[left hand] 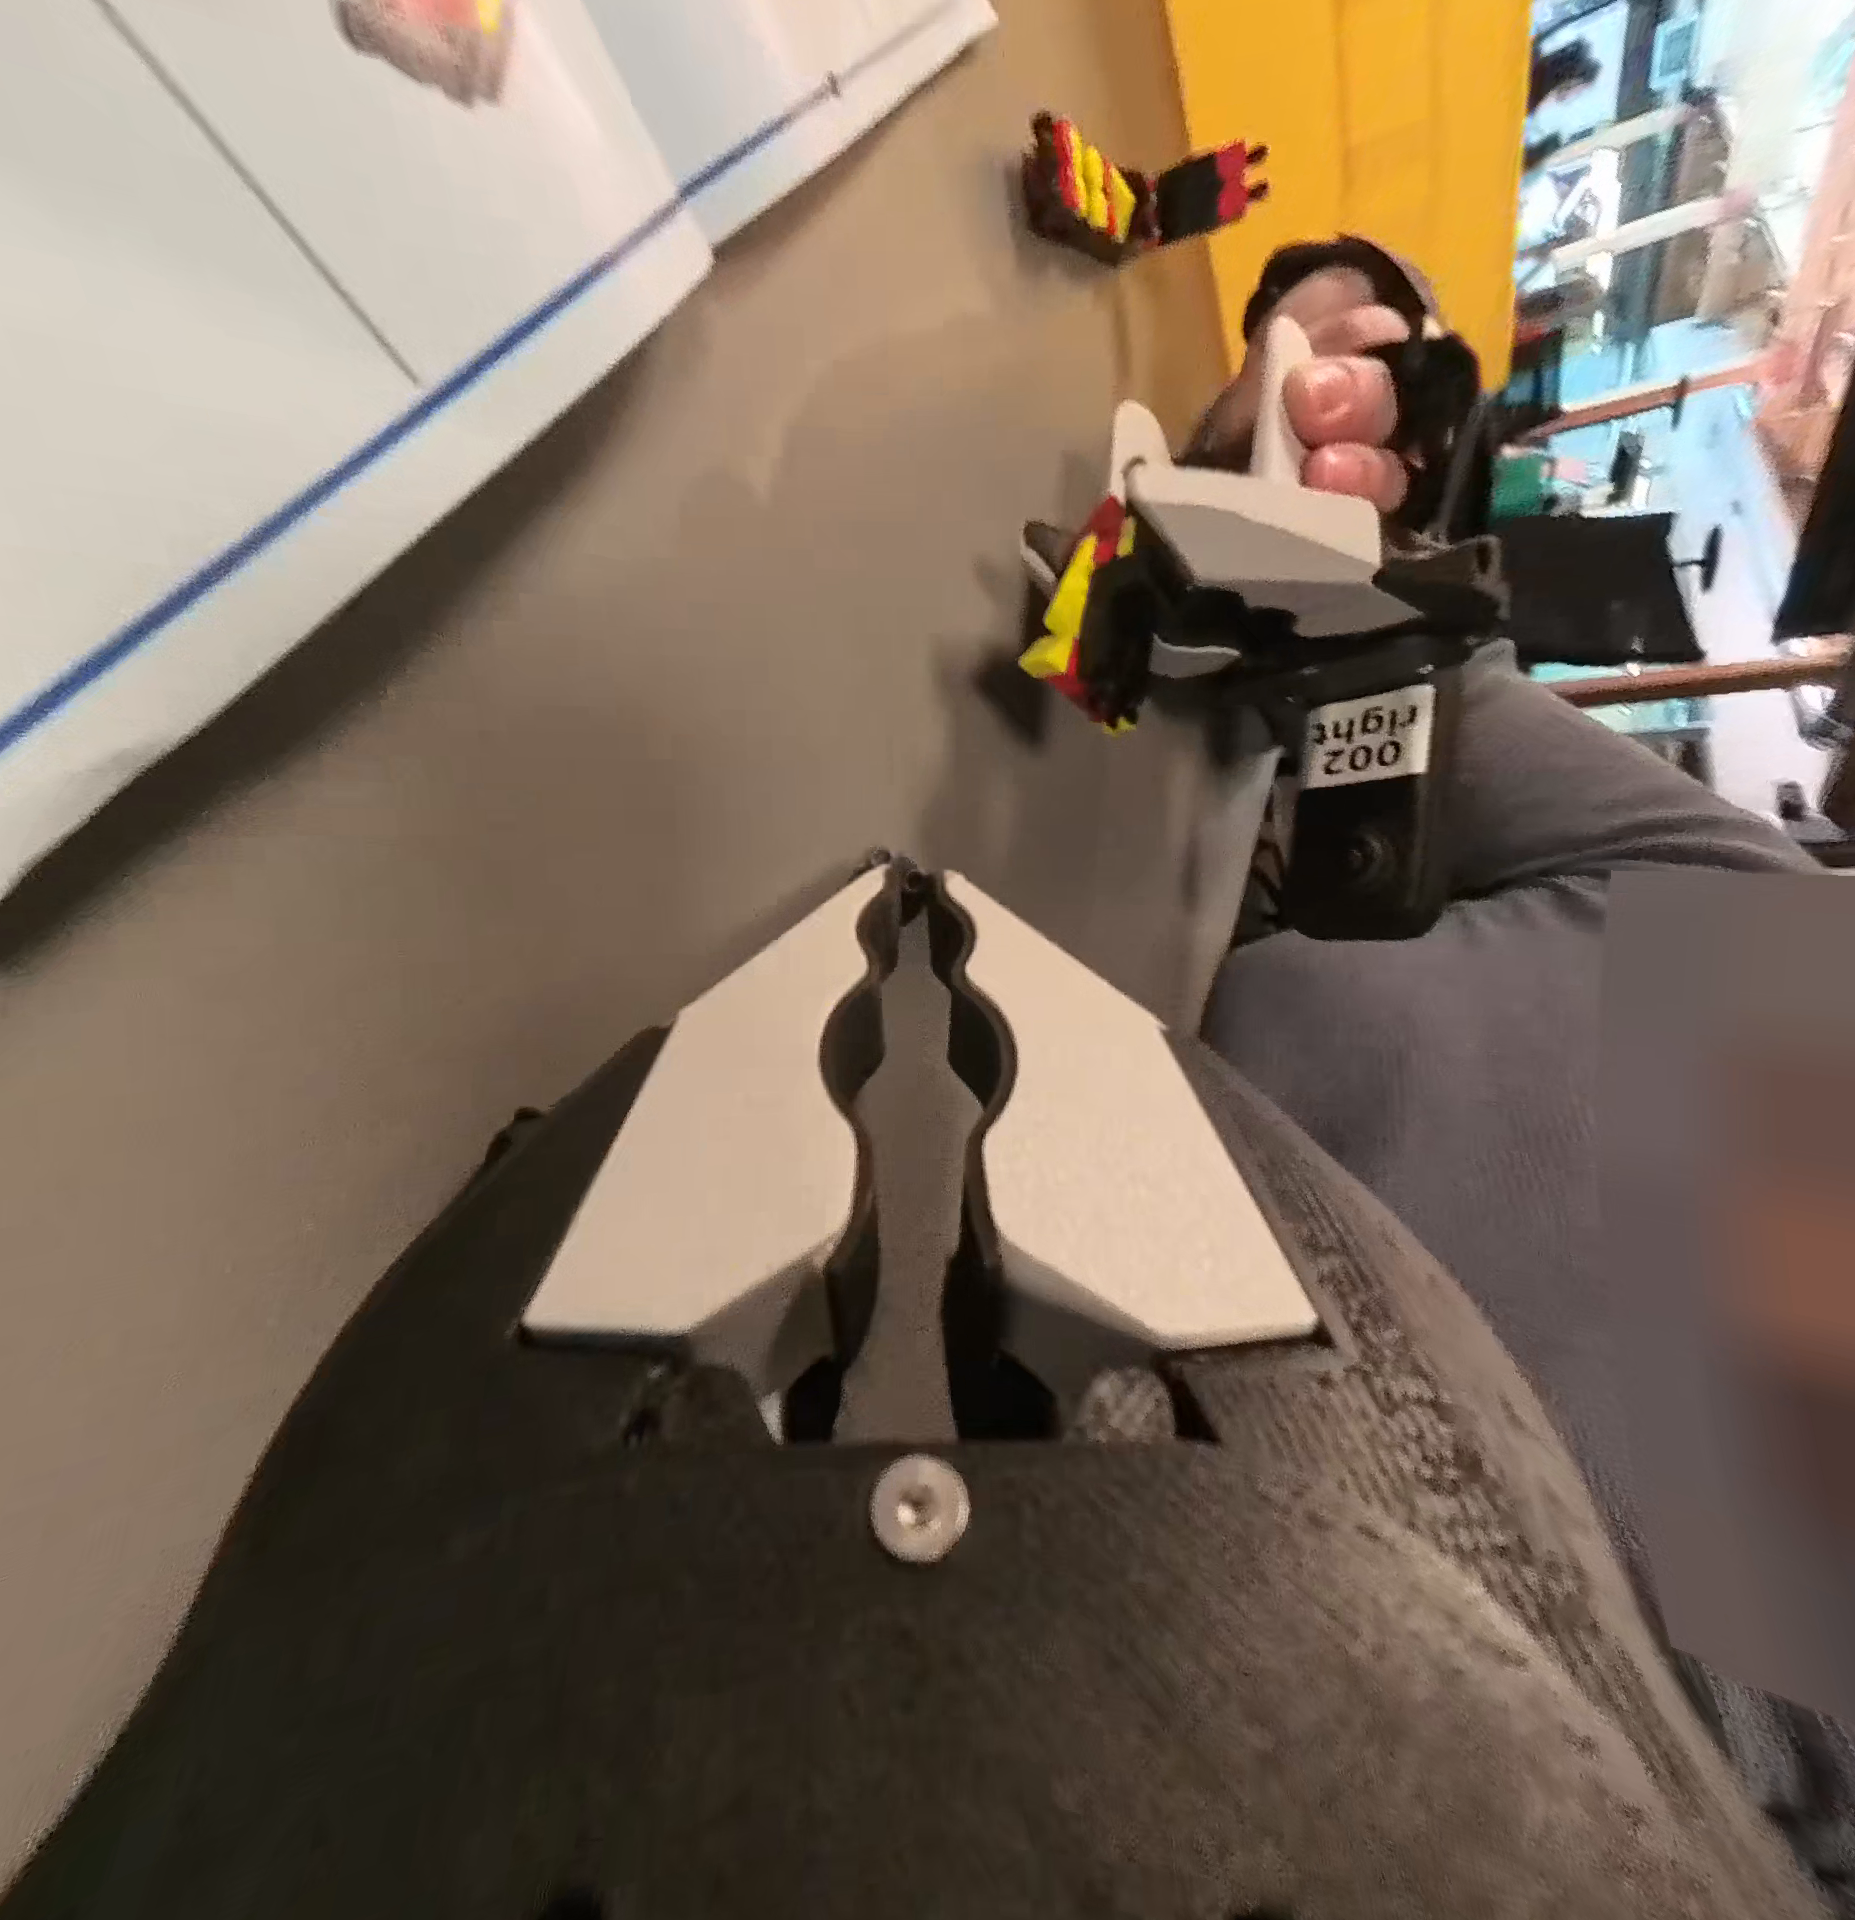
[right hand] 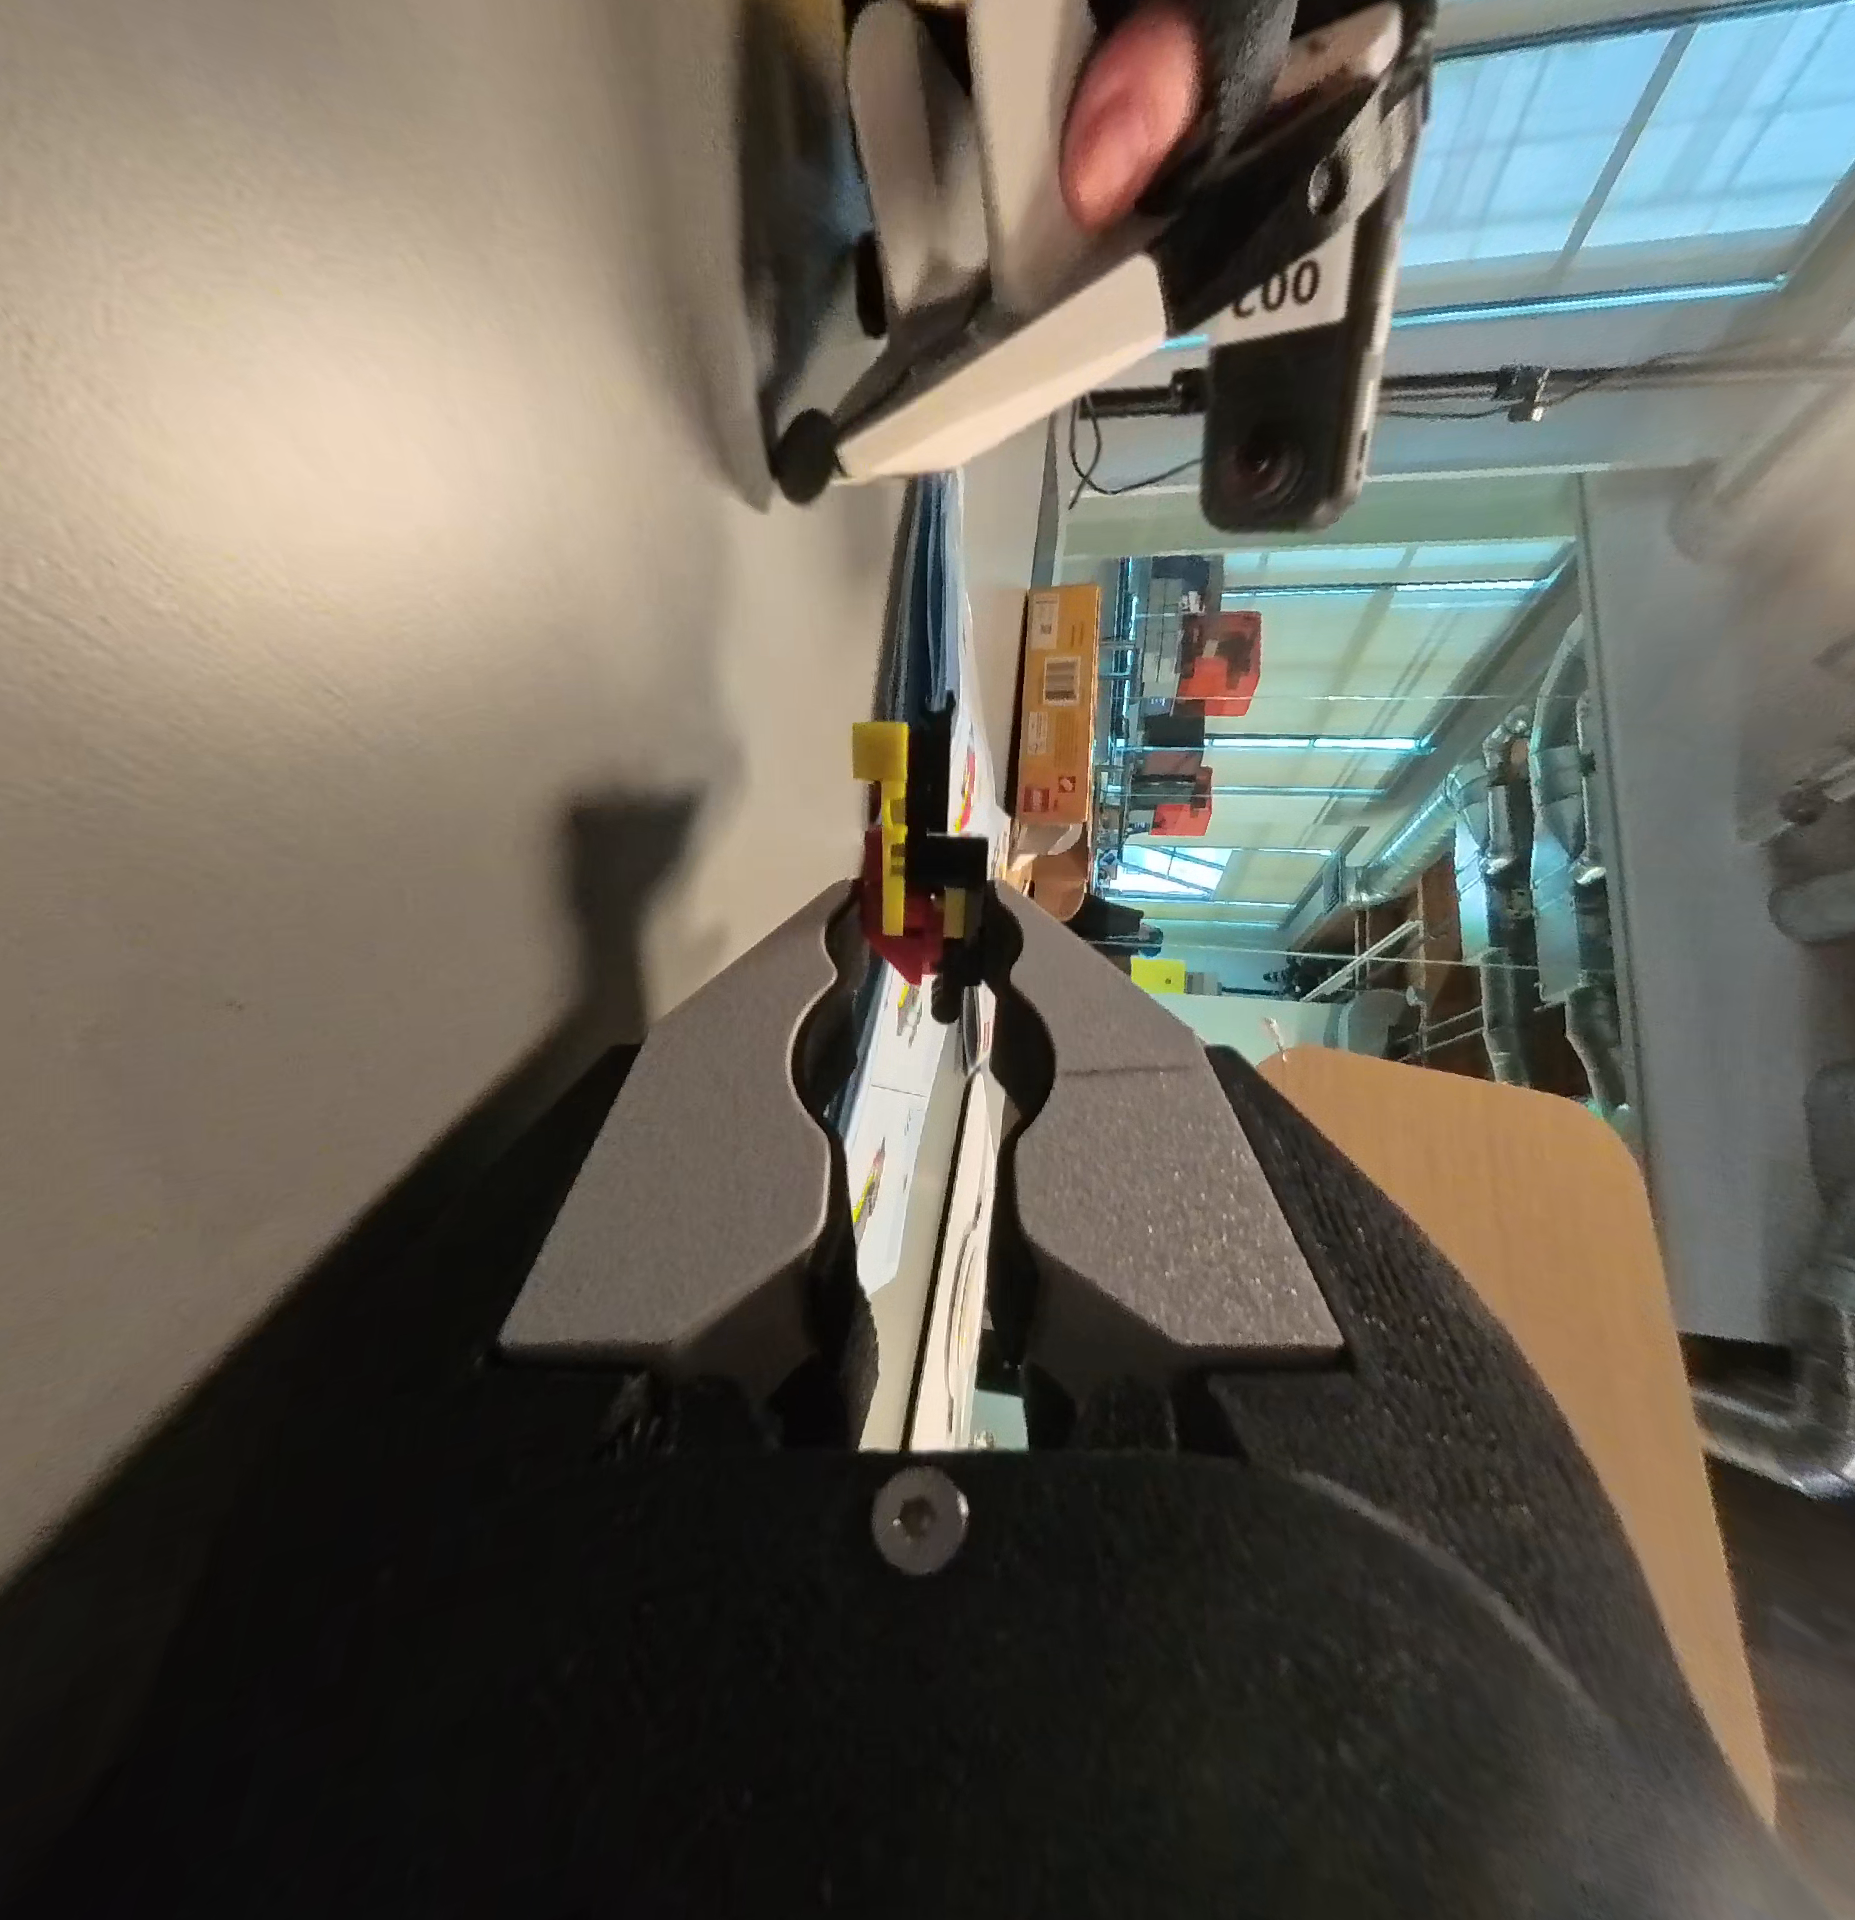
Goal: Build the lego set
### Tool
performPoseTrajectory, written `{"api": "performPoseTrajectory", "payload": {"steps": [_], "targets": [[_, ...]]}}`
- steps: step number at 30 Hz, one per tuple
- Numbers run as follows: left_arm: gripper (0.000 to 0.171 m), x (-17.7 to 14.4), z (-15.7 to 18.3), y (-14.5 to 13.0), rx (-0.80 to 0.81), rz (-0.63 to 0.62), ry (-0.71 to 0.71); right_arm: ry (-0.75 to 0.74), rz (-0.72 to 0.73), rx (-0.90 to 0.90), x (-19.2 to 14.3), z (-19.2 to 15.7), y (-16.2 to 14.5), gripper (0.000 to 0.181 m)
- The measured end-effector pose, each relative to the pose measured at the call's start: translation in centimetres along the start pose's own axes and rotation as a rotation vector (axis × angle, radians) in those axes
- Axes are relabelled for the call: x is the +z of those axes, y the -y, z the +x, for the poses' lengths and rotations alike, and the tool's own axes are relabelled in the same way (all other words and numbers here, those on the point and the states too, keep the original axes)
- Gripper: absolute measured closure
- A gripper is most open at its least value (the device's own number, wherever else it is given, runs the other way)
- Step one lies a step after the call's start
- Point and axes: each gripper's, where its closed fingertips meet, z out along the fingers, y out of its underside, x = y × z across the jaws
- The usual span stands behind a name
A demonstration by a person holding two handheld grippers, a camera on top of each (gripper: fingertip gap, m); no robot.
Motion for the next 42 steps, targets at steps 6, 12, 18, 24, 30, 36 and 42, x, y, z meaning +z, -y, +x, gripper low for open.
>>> {"api": "performPoseTrajectory", "payload": {"steps": [6,12,18,24,30,36,42], "targets": [[0.166,-1.6,-1.5,1.1,0.08,0.2,0.14,0.011,0.005,-0.004,0.0,-0.2,0.3,0.163],[0.158,-4.1,-0.6,2.0,0.348,0.423,0.291,0.017,0.011,0.0,-0.1,-0.2,0.4,0.163],[0.171,-4.2,-2.8,1.5,0.416,0.405,0.547,0.029,0.009,0.012,-0.1,-0.3,0.3,0.162],[0.164,-3.4,-3.6,1.9,0.31,0.364,0.48,0.035,0.005,0.009,0.0,-0.3,0.3,0.162],[0.154,-3.0,-3.1,1.9,0.338,0.347,0.481,0.039,0.006,0.015,0.0,-0.3,0.3,0.162],[0.156,-2.7,-3.3,1.8,0.418,0.273,0.602,0.04,0.004,0.013,0.0,-0.3,0.3,0.162],[0.162,-2.6,-3.6,1.6,0.547,0.19,0.754,0.041,0.003,0.013,0.0,-0.2,0.4,0.162]]}}
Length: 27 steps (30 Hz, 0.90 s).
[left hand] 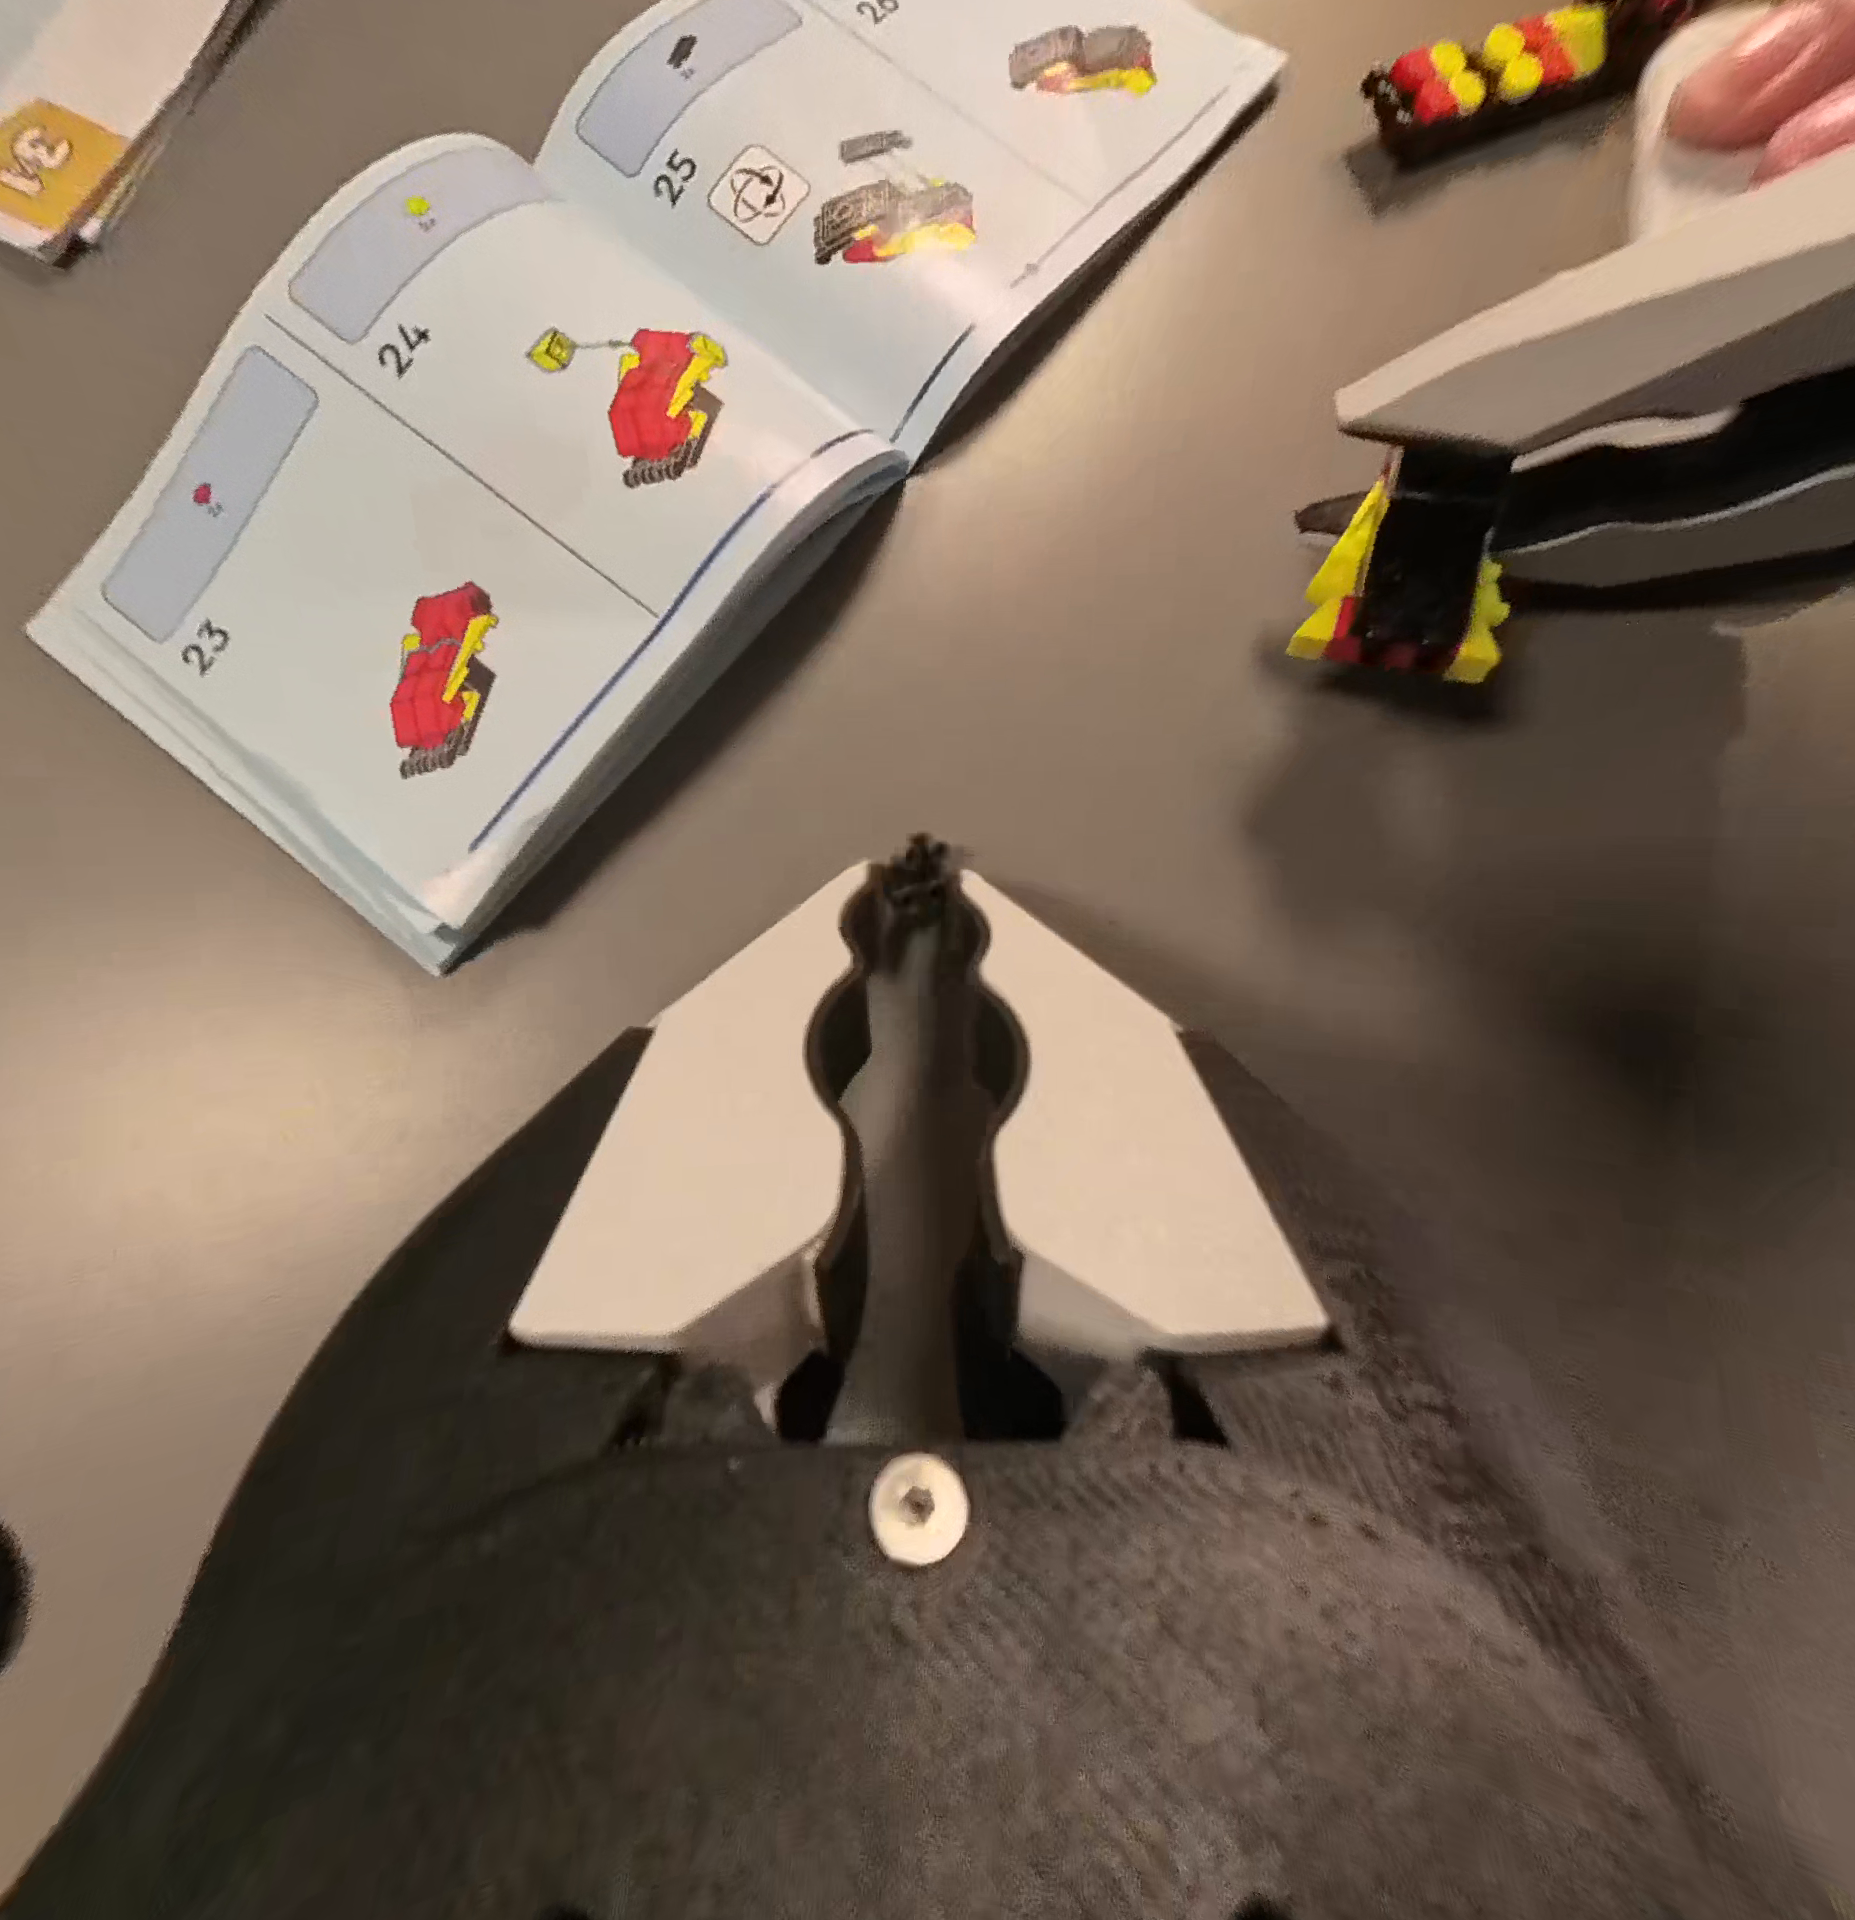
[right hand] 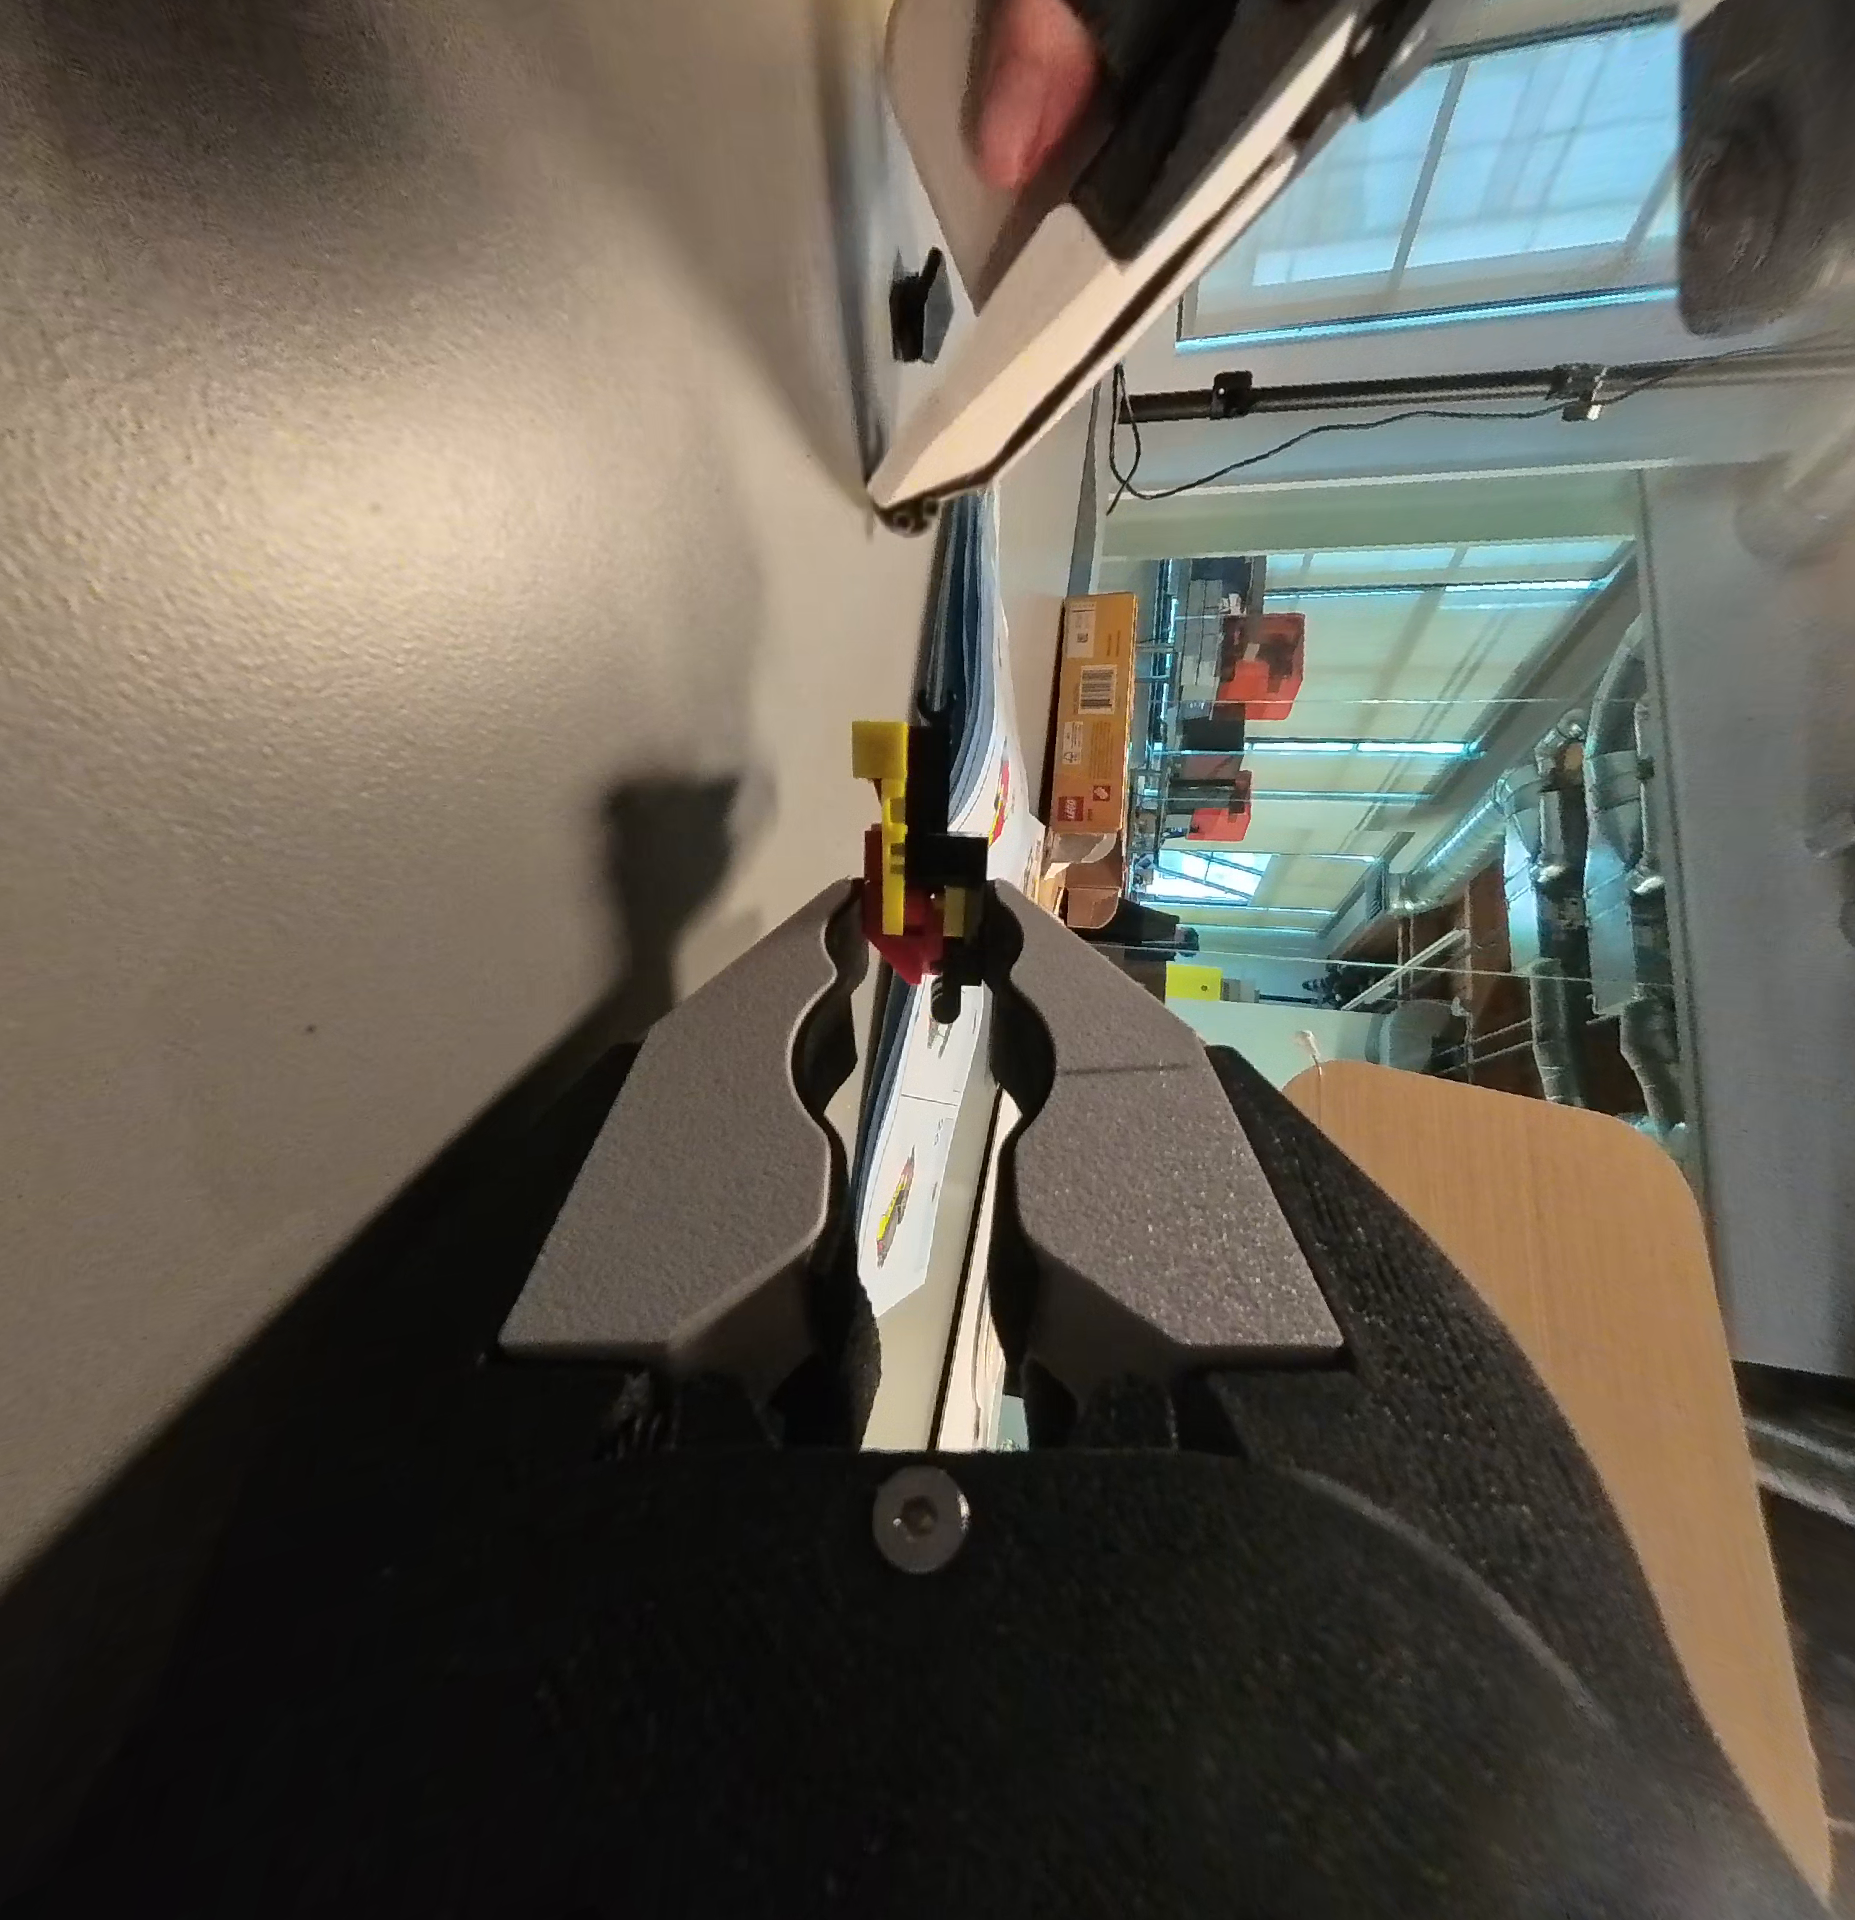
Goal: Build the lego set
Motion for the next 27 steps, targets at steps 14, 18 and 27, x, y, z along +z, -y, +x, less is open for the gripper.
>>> {"api": "performPoseTrajectory", "payload": {"steps": [14,18,27], "targets": [[0.166,-0.9,1.1,-0.7,1.078,-0.052,0.383,-0.001,0.001,-0.003,0.0,0.1,0.1,0.162],[0.16,-1.5,1.8,-1.1,1.307,-0.103,0.381,0.0,0.001,-0.005,0.0,0.1,0.1,0.162],[0.149,-2.9,3.9,-0.1,0.631,0.13,0.01,-0.002,0.006,-0.004,0.0,0.2,0.2,0.162]]}}
